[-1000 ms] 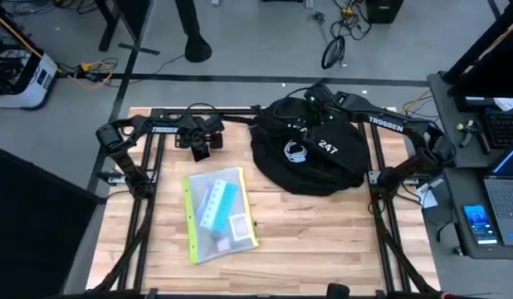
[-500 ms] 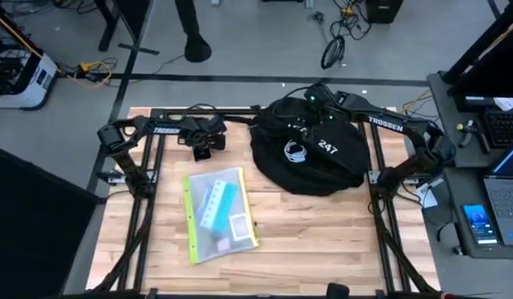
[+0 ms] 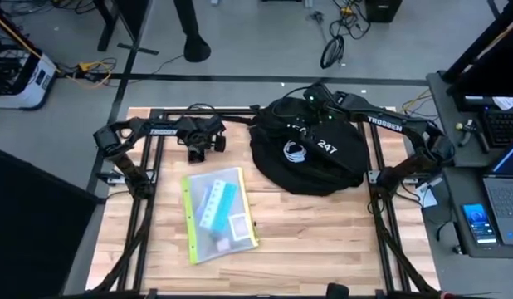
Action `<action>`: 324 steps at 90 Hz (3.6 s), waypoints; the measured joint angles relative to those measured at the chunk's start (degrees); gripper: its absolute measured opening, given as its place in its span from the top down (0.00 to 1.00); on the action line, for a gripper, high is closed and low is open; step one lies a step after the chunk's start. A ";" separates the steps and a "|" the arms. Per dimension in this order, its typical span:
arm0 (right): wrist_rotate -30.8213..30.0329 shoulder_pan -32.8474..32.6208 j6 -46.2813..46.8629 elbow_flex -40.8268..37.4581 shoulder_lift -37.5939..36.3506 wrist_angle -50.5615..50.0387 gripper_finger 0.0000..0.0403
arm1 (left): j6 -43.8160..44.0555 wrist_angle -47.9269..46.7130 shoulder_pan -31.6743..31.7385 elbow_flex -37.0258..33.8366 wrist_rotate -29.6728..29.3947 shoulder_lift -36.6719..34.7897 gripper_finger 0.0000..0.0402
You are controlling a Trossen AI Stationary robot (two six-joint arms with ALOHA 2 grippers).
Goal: Unpack backpack
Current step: Put the cellphone into the black backpack
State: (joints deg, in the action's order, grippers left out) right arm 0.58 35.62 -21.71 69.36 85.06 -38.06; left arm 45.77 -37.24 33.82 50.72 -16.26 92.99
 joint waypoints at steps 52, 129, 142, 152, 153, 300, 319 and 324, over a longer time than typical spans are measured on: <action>1.31 0.00 -1.46 0.00 0.00 0.55 1.00 | -4.07 -11.99 2.19 -4.07 2.61 -9.17 0.28; 2.40 0.07 2.04 0.02 0.00 0.00 1.00 | -19.62 2.32 1.66 -4.85 15.26 -3.82 0.10; 3.20 0.07 3.06 0.66 -0.02 -1.34 0.93 | -21.17 2.43 1.66 -4.65 15.37 -3.82 0.10; 9.17 0.37 4.61 2.25 -0.02 -3.93 0.81 | -22.08 2.33 1.66 -4.65 15.52 -3.82 0.10; 9.98 0.37 4.77 2.54 -0.02 -3.96 0.80 | -22.29 2.27 1.66 -4.64 15.56 -3.82 0.10; 15.90 -16.46 14.44 12.77 35.82 35.34 0.51 | -28.31 15.97 1.83 -14.43 38.99 -18.16 0.10; 14.23 -16.79 12.46 12.98 35.80 37.99 0.51 | -24.99 12.88 6.35 -11.17 21.40 -20.33 0.10; 13.16 -16.78 15.72 12.98 35.80 37.90 0.51 | -24.98 12.30 8.37 -11.21 19.68 -19.43 0.10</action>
State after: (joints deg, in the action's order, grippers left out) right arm 13.74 18.83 -5.99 82.35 120.86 -0.17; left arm 20.79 -24.93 42.19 39.51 3.42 73.56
